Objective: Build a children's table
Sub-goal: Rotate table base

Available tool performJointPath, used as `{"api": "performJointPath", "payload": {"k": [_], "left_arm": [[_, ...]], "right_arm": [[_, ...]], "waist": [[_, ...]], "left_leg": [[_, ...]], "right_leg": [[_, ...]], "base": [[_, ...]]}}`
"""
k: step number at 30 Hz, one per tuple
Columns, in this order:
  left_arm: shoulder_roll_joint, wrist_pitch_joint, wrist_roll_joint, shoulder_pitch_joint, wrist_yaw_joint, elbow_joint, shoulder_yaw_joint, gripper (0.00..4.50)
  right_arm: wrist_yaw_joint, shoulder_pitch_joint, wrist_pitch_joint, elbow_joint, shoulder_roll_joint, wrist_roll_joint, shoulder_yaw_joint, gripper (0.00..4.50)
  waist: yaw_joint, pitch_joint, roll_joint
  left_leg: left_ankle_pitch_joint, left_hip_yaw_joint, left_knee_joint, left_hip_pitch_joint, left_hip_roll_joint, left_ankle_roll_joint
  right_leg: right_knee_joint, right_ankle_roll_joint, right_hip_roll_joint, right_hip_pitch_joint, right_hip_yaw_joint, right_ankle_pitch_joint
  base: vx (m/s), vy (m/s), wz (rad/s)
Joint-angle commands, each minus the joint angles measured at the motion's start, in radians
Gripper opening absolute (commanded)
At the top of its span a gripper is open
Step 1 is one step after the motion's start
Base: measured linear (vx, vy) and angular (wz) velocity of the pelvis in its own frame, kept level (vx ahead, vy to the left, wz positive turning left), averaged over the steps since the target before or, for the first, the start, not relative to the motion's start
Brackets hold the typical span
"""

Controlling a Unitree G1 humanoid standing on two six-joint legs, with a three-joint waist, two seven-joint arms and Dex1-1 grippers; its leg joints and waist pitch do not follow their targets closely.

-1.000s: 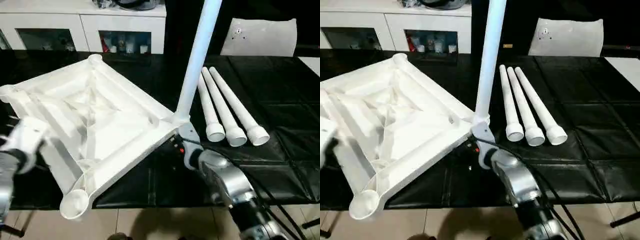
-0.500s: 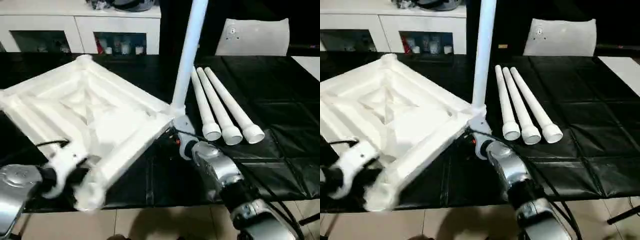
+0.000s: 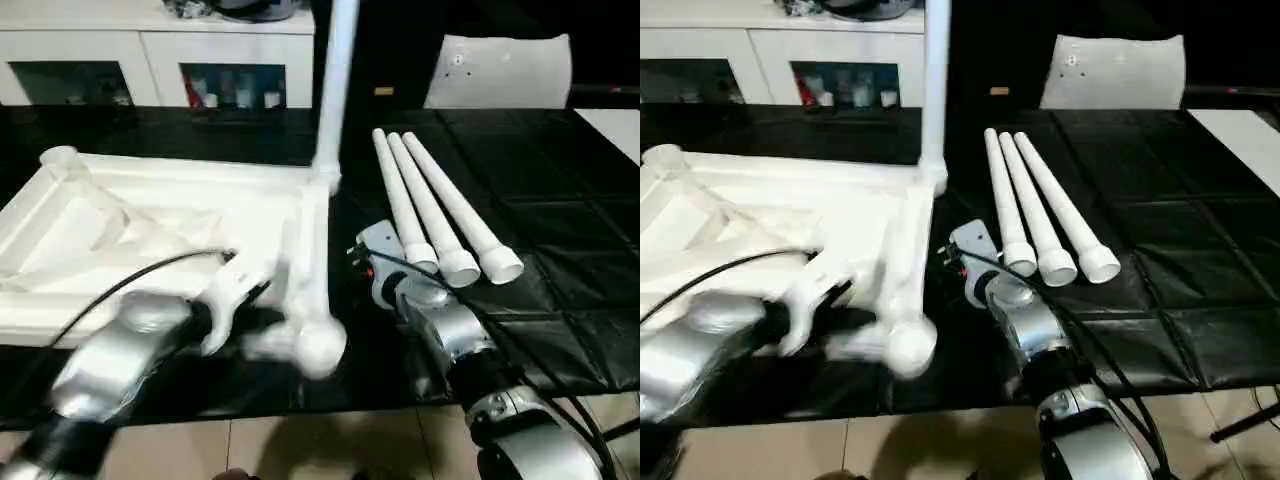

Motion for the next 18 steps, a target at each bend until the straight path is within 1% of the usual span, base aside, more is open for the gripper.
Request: {"api": "performJointPath", "payload": {"k": [1,2,3,4,5,6,7,8,9,10,11,12,13,14,15,16,17,18], "left_arm": [[-0.033,-0.022,0.0,-0.037,0.053,0.013,0.019,0.01],[-0.044,-0.025,0.001,-0.041,0.067,0.018,0.022,0.01],[-0.051,-0.027,0.004,-0.041,0.083,0.022,0.029,0.01],[-0.054,-0.028,0.005,-0.041,0.092,0.023,0.034,0.01],[-0.06,-0.039,0.008,-0.038,0.113,0.026,0.049,0.01],[-0.055,-0.041,0.0,-0.029,0.112,0.014,0.066,0.21],[-0.044,-0.04,-0.006,-0.018,0.102,-0.002,0.076,0.33],[-0.039,-0.041,-0.007,-0.014,0.099,-0.008,0.077,0.41],[-0.02,-0.036,-0.012,0.004,0.088,-0.038,0.086,0.44],[-0.004,-0.028,-0.02,0.021,0.082,-0.069,0.099,0.44],[0.009,-0.025,-0.025,0.034,0.078,-0.092,0.106,0.66],[0.021,-0.025,-0.03,0.047,0.071,-0.12,0.112,0.78],[0.027,-0.024,-0.035,0.055,0.066,-0.137,0.116,0.83],[0.039,-0.019,-0.05,0.071,0.054,-0.174,0.125,0.84],[0.049,-0.013,-0.063,0.085,0.044,-0.207,0.131,0.87],[0.061,0.0,-0.078,0.102,0.032,-0.246,0.136,0.97],[0.063,0.003,-0.081,0.104,0.03,-0.253,0.136,1.11],[0.067,0.021,-0.088,0.114,0.029,-0.28,0.138,1.21]], "right_arm": [[-0.034,-0.029,-0.005,-0.021,0.0,-0.011,-0.011,4.5],[-0.022,-0.037,-0.009,-0.036,-0.005,-0.001,-0.021,4.5],[-0.022,-0.048,-0.011,-0.056,-0.005,0.017,-0.041,4.5],[-0.026,-0.054,-0.015,-0.065,-0.003,0.027,-0.053,4.5],[-0.049,-0.077,-0.016,-0.075,-0.008,0.025,-0.066,4.5],[-0.09,-0.105,-0.018,-0.068,-0.014,0.014,-0.078,4.5],[-0.136,-0.131,-0.019,-0.053,-0.019,0.0,-0.089,4.5],[-0.156,-0.139,-0.022,-0.047,-0.02,-0.006,-0.092,4.5],[-0.205,-0.179,0.006,-0.013,-0.025,-0.016,-0.104,4.5],[-0.222,-0.221,0.062,0.024,-0.031,-0.012,-0.114,4.5],[-0.216,-0.248,0.09,0.052,-0.034,-0.003,-0.121,4.5],[-0.199,-0.277,0.117,0.088,-0.039,0.007,-0.127,4.5],[-0.194,-0.292,0.13,0.112,-0.041,0.015,-0.133,4.5],[-0.186,-0.324,0.146,0.162,-0.045,0.034,-0.152,4.5],[-0.189,-0.35,0.147,0.211,-0.049,0.051,-0.171,4.5],[-0.211,-0.379,0.149,0.276,-0.055,0.055,-0.186,4.5],[-0.215,-0.384,0.15,0.287,-0.056,0.054,-0.186,4.5],[-0.233,-0.402,0.146,0.328,-0.06,0.049,-0.192,4.5]], "waist": [[0.002,-0.063,0.017],[0.004,-0.064,0.015],[0.005,-0.064,0.023],[0.005,-0.065,0.019],[0.005,-0.065,0.023],[0.002,-0.065,0.018],[0.001,-0.065,0.02],[0.001,-0.064,0.02],[0.004,-0.062,0.02],[0.002,-0.062,0.02],[-0.001,-0.062,0.021],[-0.002,-0.061,0.02],[-0.002,-0.062,0.022],[0.002,-0.062,0.02],[0.002,-0.061,0.011],[0.003,-0.061,0.01],[0.003,-0.062,0.009],[0.005,-0.06,0.011]], "left_leg": [[-0.169,-0.01,-0.067,0.01,0.035,-0.021],[-0.161,-0.008,-0.065,0.012,0.034,-0.019],[-0.161,-0.009,-0.065,0.01,0.033,-0.016],[-0.158,-0.008,-0.064,0.011,0.034,-0.012],[-0.148,-0.01,-0.065,0.007,0.034,-0.01],[-0.144,-0.01,-0.064,0.009,0.033,-0.008],[-0.141,-0.01,-0.063,0.009,0.032,-0.01],[-0.151,-0.008,-0.063,0.011,0.031,-0.013],[-0.162,-0.007,-0.062,0.013,0.033,-0.018],[-0.163,-0.008,-0.064,0.012,0.032,-0.022],[-0.175,-0.009,-0.065,0.012,0.032,-0.028],[-0.185,-0.007,-0.064,0.014,0.032,-0.029],[-0.183,-0.008,-0.063,0.013,0.031,-0.029],[-0.191,-0.005,-0.061,0.017,0.033,-0.026],[-0.186,-0.004,-0.063,0.013,0.033,-0.02],[-0.183,-0.004,-0.061,0.013,0.035,-0.02],[-0.175,-0.006,-0.062,0.011,0.035,-0.02],[-0.165,-0.002,-0.06,0.011,0.034,-0.019]], "right_leg": [[-0.061,-0.201,-0.059,0.053,0.034,-0.116],[-0.062,-0.205,-0.057,0.052,0.033,-0.101],[-0.059,-0.209,-0.058,0.054,0.033,-0.085],[-0.06,-0.209,-0.057,0.054,0.033,-0.075],[-0.056,-0.212,-0.057,0.057,0.032,-0.057],[-0.056,-0.212,-0.056,0.056,0.03,-0.053],[-0.055,-0.214,-0.057,0.056,0.031,-0.056],[-0.058,-0.212,-0.056,0.053,0.031,-0.081],[-0.059,-0.206,-0.056,0.049,0.031,-0.106],[-0.057,-0.206,-0.055,0.051,0.03,-0.11],[-0.058,-0.202,-0.052,0.05,0.029,-0.118],[-0.057,-0.201,-0.05,0.049,0.029,-0.115],[-0.054,-0.204,-0.05,0.049,0.029,-0.108],[-0.055,-0.205,-0.052,0.045,0.03,-0.109],[-0.057,-0.209,-0.052,0.047,0.03,-0.103],[-0.053,-0.214,-0.056,0.047,0.031,-0.101],[-0.05,-0.218,-0.057,0.05,0.03,-0.097],[-0.052,-0.218,-0.053,0.045,0.029,-0.092]], "base": [[0.0,0.0,0.0],[0.0,0.0,0.0],[0.0,0.0,0.0],[0.0,0.0,0.0],[0.0,0.0,0.0],[0.0,0.0,0.0],[0.0,0.0,0.0],[0.0,0.0,0.0],[0.0,0.0,0.0],[0.0,0.0,0.0],[0.0,0.0,0.0],[0.0,0.0,0.0],[0.0,0.0,0.0],[0.0,0.0,0.0],[0.0,0.0,0.0],[0.0,0.0,0.0],[0.0,0.0,0.0],[0.0,0.0,0.0]]}}
